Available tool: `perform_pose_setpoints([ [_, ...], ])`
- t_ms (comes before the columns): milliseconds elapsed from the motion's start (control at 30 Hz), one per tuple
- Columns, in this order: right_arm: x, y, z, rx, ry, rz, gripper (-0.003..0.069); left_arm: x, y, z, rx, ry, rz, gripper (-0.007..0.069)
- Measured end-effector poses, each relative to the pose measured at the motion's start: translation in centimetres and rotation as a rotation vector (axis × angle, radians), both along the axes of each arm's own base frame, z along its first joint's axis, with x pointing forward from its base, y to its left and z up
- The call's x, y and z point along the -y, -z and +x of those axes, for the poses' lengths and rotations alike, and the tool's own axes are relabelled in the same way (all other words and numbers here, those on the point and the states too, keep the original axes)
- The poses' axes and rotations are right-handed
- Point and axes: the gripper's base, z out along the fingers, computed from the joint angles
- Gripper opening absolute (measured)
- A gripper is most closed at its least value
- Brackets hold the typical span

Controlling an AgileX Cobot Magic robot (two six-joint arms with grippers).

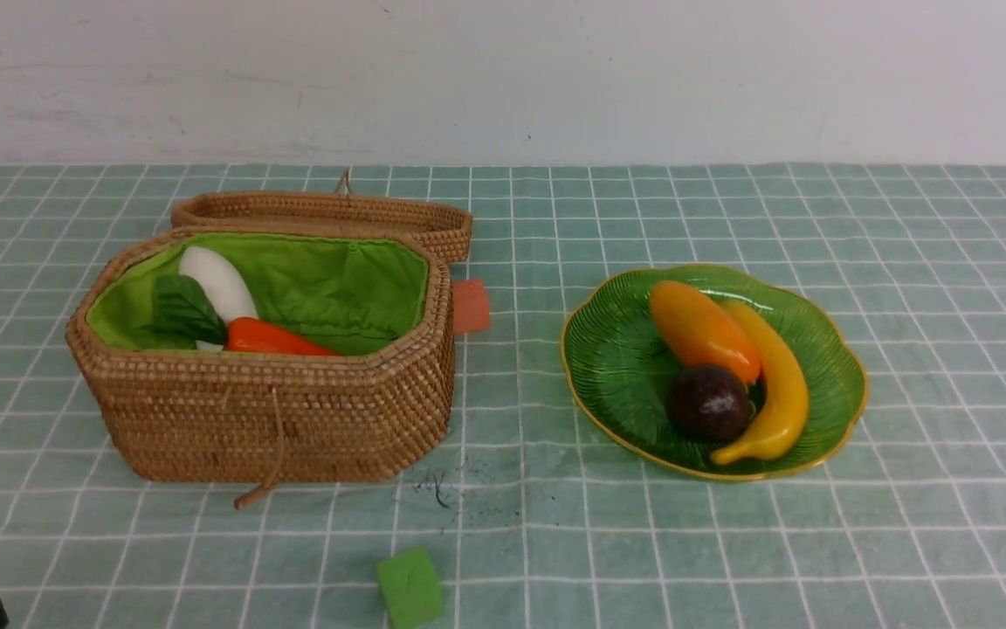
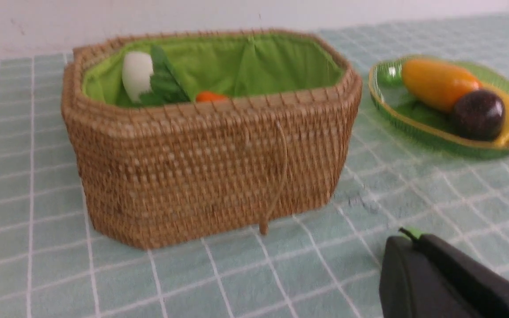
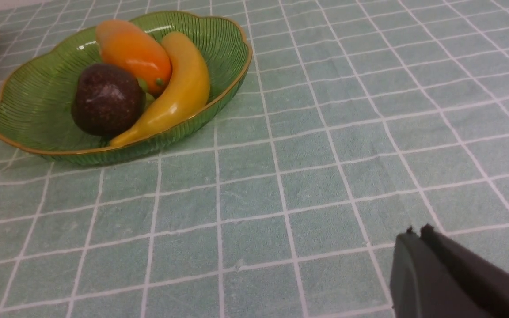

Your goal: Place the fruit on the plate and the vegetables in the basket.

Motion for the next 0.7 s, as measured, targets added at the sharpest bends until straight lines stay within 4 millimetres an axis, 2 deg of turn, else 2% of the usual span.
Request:
perform_pose_setpoints([
  [100, 0.0, 0.0, 0.0, 0.000, 0.000, 0.000, -0.0005, -0.1, -0.7, -0.1, 0.057, -0.126, -0.067, -0.0013],
  [200, 0.0, 0.0, 0.0, 0.000, 0.000, 0.000, -0.0003, -0.2, -0.6, 0.0, 0.071, -0.196, -0.084, -0.0013],
  [300, 0.0, 0.0, 0.0, 0.000, 0.000, 0.000, 0.0001, -0.5, 1.5, 0.4, 0.097, -0.291, -0.124, -0.0013],
  [333, 0.0, 0.0, 0.0, 0.000, 0.000, -0.001, 0.0001, -0.5, 1.6, 0.4, 0.104, -0.294, -0.131, -0.0013],
  [367, 0.0, 0.0, 0.0, 0.000, 0.000, -0.001, 0.0003, -0.6, 3.2, 0.6, 0.075, -0.322, -0.142, -0.0013],
  [533, 0.0, 0.0, 0.0, 0.000, -0.001, -0.002, 0.0005, -0.6, 5.0, 0.6, -0.080, -0.338, -0.141, -0.0013],
  [600, 0.0, 0.0, 0.0, 0.000, -0.001, -0.002, 0.0007, -0.6, 6.3, 0.3, -0.218, -0.356, -0.148, -0.0013],
  [700, 0.0, 0.0, 0.0, 0.000, -0.001, -0.002, 0.0011, -0.6, 6.5, 0.3, -0.255, -0.374, -0.210, -0.0013],
])
